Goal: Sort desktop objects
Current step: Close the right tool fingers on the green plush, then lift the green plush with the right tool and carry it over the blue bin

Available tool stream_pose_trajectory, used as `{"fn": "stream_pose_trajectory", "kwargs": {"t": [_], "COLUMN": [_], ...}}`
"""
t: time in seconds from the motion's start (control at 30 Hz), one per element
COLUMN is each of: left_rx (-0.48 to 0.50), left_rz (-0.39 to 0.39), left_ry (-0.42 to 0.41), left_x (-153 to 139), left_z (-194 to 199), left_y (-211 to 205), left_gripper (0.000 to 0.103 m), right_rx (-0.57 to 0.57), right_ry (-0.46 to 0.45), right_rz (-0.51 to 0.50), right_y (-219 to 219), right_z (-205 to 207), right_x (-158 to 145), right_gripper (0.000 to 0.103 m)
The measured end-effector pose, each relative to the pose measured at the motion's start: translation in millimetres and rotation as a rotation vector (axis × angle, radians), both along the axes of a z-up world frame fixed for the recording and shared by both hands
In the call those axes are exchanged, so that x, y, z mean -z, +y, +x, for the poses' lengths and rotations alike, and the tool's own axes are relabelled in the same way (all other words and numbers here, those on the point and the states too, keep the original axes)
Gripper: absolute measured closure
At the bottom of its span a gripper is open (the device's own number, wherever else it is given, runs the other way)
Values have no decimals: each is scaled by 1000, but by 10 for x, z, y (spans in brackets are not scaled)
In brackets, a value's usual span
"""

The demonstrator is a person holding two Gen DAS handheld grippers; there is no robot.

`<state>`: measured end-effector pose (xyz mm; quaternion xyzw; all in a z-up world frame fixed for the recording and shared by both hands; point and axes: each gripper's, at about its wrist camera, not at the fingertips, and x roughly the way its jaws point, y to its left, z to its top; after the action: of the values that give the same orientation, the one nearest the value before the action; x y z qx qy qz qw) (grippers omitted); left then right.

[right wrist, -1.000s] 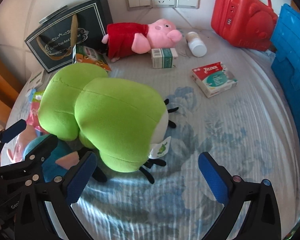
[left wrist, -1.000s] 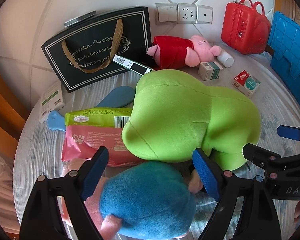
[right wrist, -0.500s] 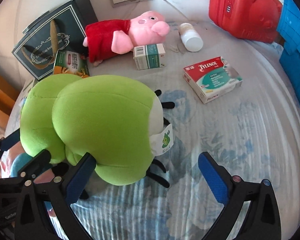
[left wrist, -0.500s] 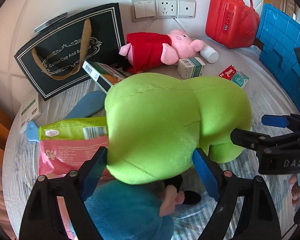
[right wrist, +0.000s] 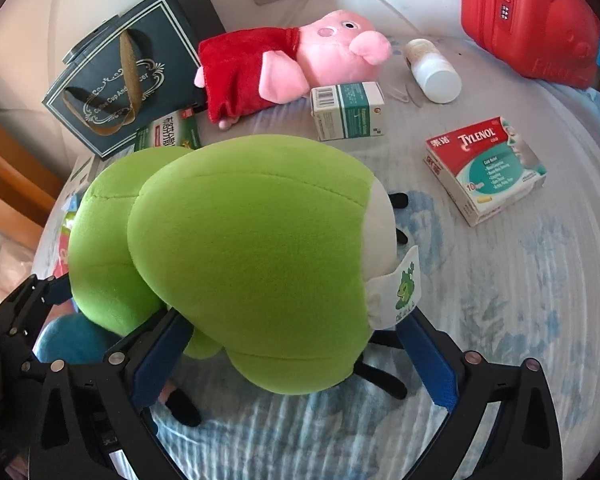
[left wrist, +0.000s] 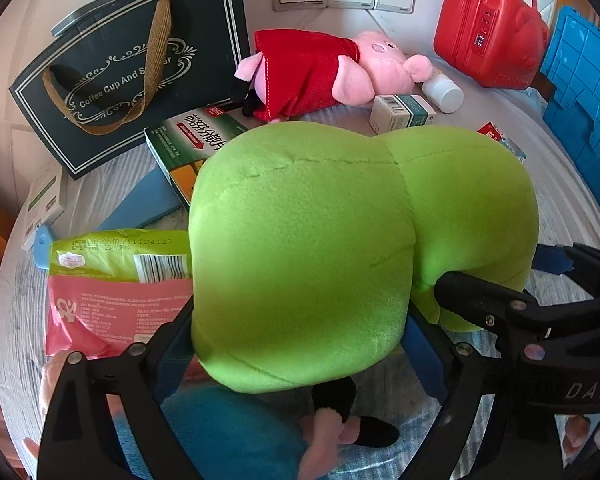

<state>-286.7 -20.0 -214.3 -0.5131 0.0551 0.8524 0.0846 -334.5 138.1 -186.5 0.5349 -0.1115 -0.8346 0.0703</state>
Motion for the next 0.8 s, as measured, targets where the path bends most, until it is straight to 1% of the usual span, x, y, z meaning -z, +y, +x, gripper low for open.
{"fn": "stream_pose_trajectory", "kwargs": {"t": [0.03,0.07,0.1,0.13,0.17,0.2,0.3,0.47,0.63,0.8], "left_rx": [-3,2,12,16,21,25,34,35,40,57], "left_rz": [0,-3,-6,-13,-19,-15,14,37,56,67], "left_ry": [-2,10,29,40,50,53,52,125,221,319], "left_x": [6,-2,-24,-53,-88,-124,-261,-674,-1193,-1696], "left_z": [-10,-5,15,37,63,88,169,468,878,1353], "left_y": [12,33,52,69,84,93,122,189,292,425], "left_gripper": [11,12,20,27,29,31,33,34,34,34], "right_rx": [-4,-9,-11,-15,-15,-19,-20,-27,-32,-22], "right_ry": [2,3,4,2,0,3,26,78,167,263], "right_rz": [-17,-26,-15,-11,-5,-1,22,29,47,62], "right_y": [10,13,9,10,19,27,58,123,183,257], "right_z": [0,-1,-3,-9,-1,12,104,331,695,1161], "right_x": [-3,-12,-21,-34,-52,-77,-206,-565,-1065,-1606], "right_gripper": [19,24,30,34,39,41,43,46,46,46]}}
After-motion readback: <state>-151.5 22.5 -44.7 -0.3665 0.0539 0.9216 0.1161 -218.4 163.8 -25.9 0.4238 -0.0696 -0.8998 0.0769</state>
